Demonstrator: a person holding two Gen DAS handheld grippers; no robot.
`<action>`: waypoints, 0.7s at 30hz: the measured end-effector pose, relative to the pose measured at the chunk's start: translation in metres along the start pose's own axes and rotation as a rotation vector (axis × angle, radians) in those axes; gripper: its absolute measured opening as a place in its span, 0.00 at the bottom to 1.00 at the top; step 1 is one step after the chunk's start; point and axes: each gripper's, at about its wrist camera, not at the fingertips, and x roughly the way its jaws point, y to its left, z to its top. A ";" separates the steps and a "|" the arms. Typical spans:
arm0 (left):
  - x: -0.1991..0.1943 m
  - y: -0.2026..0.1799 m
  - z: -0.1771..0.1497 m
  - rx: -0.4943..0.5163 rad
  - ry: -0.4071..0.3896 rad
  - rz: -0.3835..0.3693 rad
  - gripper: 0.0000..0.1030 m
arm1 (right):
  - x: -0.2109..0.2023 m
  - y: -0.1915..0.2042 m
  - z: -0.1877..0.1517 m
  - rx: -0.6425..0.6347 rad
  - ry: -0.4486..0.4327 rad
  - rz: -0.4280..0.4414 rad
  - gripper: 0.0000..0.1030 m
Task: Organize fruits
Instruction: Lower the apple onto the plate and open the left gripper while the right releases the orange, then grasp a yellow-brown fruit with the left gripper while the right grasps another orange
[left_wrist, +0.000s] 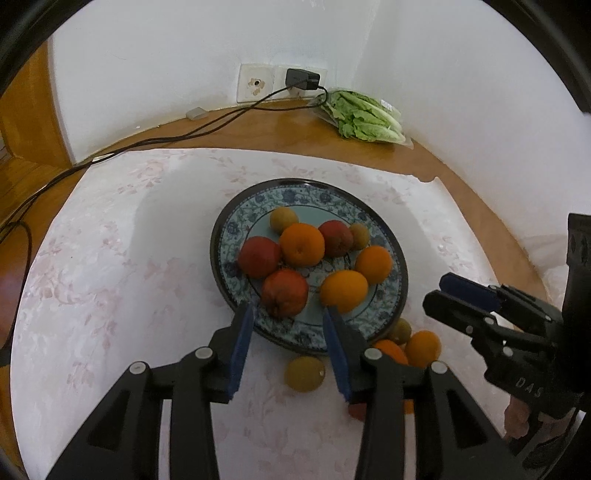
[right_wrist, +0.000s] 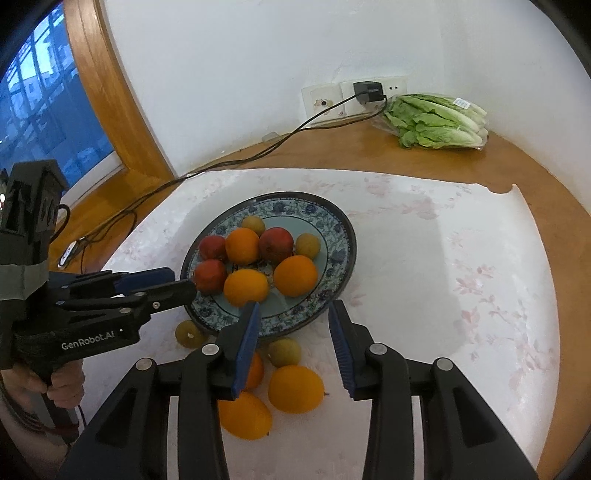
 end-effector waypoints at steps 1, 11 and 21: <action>-0.003 -0.001 -0.002 0.002 0.000 0.000 0.40 | -0.002 -0.001 -0.001 0.003 0.000 -0.001 0.38; -0.012 -0.002 -0.013 0.005 0.011 -0.010 0.40 | -0.015 -0.001 -0.015 0.014 0.023 -0.010 0.38; -0.006 -0.002 -0.031 -0.015 0.034 -0.019 0.40 | -0.010 -0.003 -0.029 0.031 0.062 -0.010 0.38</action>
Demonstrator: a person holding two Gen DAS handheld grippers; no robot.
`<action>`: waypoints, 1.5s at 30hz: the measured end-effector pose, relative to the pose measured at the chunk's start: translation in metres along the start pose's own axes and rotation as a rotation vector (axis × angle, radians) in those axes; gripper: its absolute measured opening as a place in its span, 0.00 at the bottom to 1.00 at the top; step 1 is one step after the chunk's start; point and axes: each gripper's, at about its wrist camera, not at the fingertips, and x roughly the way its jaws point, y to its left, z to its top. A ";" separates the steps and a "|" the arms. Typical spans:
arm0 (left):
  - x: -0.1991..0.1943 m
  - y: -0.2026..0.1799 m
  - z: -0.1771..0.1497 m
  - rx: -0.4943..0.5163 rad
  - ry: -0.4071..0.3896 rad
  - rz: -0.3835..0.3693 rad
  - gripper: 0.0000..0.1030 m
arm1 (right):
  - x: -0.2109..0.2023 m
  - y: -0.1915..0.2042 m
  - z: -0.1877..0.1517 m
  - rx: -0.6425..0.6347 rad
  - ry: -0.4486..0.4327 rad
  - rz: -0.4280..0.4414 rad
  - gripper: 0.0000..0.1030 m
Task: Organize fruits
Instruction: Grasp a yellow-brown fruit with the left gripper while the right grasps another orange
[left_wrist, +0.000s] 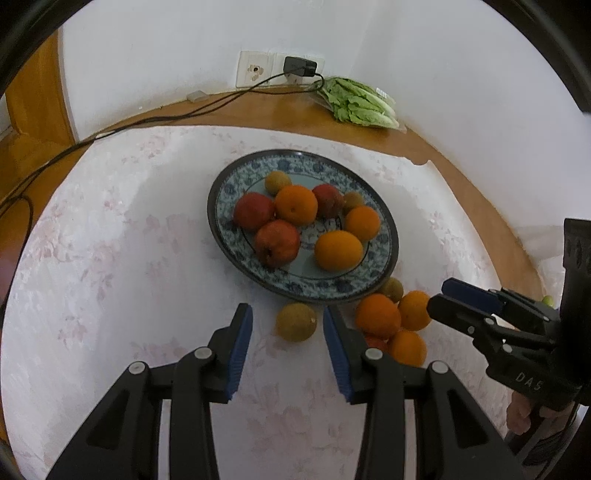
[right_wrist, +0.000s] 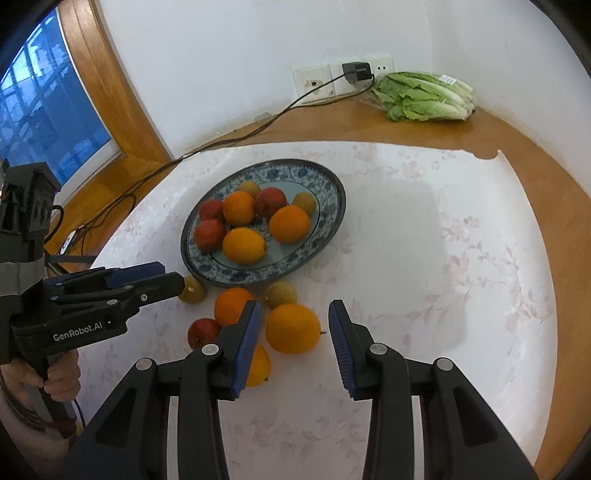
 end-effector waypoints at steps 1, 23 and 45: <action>0.001 0.000 -0.001 -0.004 0.003 -0.002 0.40 | 0.001 0.000 -0.001 0.000 0.004 -0.002 0.38; 0.022 -0.006 -0.010 -0.003 0.014 -0.013 0.35 | 0.021 -0.004 -0.007 0.004 0.064 0.075 0.38; 0.014 -0.001 -0.017 -0.041 -0.036 -0.012 0.28 | 0.019 -0.001 -0.021 0.030 0.061 0.029 0.30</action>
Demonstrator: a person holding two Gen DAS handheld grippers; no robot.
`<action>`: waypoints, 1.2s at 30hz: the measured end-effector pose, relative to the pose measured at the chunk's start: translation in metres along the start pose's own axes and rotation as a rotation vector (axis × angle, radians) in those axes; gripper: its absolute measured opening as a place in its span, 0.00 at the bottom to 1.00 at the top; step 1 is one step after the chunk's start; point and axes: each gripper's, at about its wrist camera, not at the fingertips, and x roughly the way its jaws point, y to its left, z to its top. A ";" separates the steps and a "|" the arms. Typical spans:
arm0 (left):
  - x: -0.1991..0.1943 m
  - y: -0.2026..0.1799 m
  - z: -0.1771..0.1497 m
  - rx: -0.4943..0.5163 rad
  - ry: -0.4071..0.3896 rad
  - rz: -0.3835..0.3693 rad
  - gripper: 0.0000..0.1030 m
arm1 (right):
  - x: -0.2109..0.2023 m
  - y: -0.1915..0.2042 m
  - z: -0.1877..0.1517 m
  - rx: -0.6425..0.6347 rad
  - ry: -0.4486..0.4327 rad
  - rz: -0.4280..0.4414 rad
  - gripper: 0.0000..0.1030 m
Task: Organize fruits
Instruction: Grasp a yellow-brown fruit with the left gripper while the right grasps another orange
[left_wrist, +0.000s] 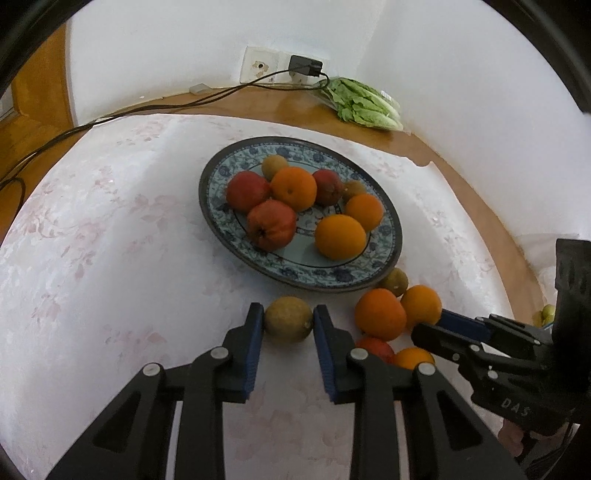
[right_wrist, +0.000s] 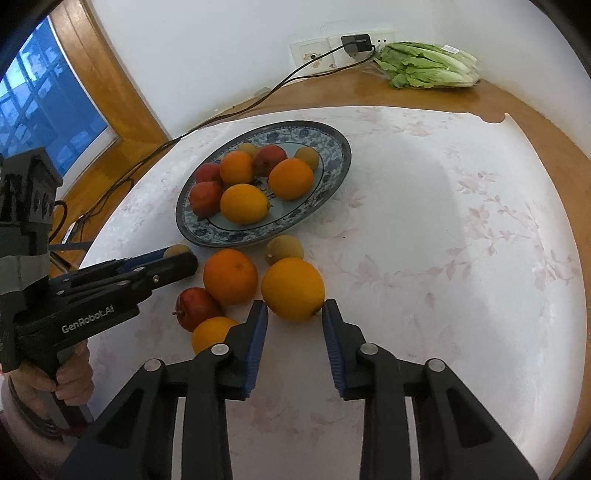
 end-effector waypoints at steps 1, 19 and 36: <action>-0.002 0.001 -0.001 -0.005 -0.004 0.000 0.28 | -0.001 0.001 0.000 -0.003 -0.003 -0.003 0.30; -0.013 0.002 0.002 -0.016 -0.016 0.010 0.28 | -0.001 0.005 0.006 -0.045 -0.032 -0.035 0.38; -0.002 -0.008 0.025 -0.004 -0.011 -0.007 0.28 | -0.002 -0.003 0.004 -0.033 -0.028 -0.012 0.36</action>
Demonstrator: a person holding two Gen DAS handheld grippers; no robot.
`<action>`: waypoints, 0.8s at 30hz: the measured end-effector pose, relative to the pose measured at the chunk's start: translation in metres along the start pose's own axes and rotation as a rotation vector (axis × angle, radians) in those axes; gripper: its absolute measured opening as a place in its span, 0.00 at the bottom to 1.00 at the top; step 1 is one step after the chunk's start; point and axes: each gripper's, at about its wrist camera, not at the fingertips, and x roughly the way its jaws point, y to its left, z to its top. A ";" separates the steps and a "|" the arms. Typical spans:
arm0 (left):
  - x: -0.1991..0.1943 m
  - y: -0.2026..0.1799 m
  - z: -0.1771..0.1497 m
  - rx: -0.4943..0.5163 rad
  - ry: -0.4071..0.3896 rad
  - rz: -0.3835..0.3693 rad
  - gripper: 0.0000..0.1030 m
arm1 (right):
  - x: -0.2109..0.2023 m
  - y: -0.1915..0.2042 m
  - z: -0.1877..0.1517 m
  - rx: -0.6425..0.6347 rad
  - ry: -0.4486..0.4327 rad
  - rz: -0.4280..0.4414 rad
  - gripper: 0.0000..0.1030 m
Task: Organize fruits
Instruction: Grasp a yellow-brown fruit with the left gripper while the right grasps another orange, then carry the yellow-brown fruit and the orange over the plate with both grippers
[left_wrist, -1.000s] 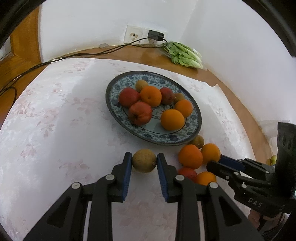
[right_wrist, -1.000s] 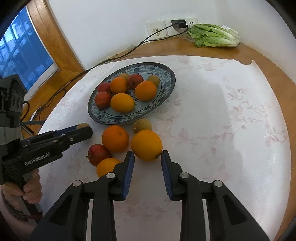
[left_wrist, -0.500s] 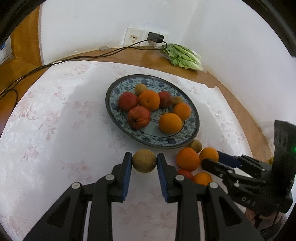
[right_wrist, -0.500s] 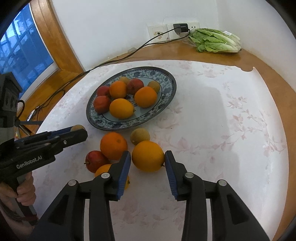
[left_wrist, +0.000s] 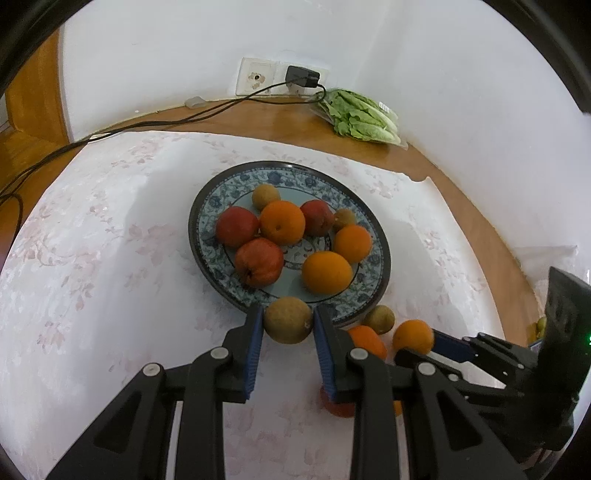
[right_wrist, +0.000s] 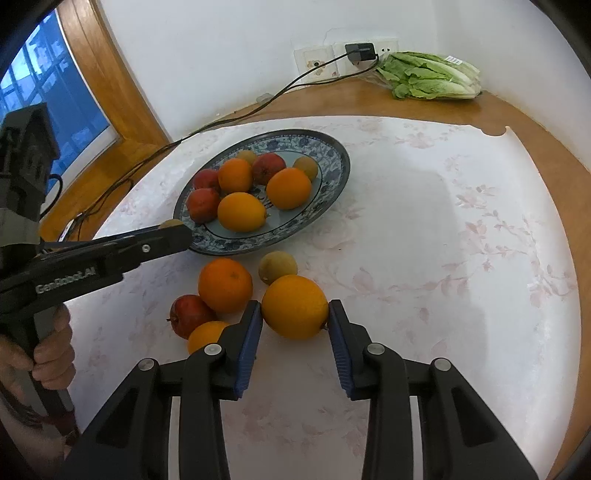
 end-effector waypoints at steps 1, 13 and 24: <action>0.000 -0.001 0.001 0.002 -0.004 0.002 0.28 | -0.001 -0.001 0.000 0.000 -0.004 -0.001 0.36; 0.008 -0.001 0.007 0.017 -0.021 0.029 0.28 | -0.013 0.000 0.015 -0.021 -0.040 -0.026 0.36; 0.018 -0.001 0.009 0.031 -0.038 0.059 0.28 | -0.004 0.013 0.039 -0.068 -0.063 -0.020 0.36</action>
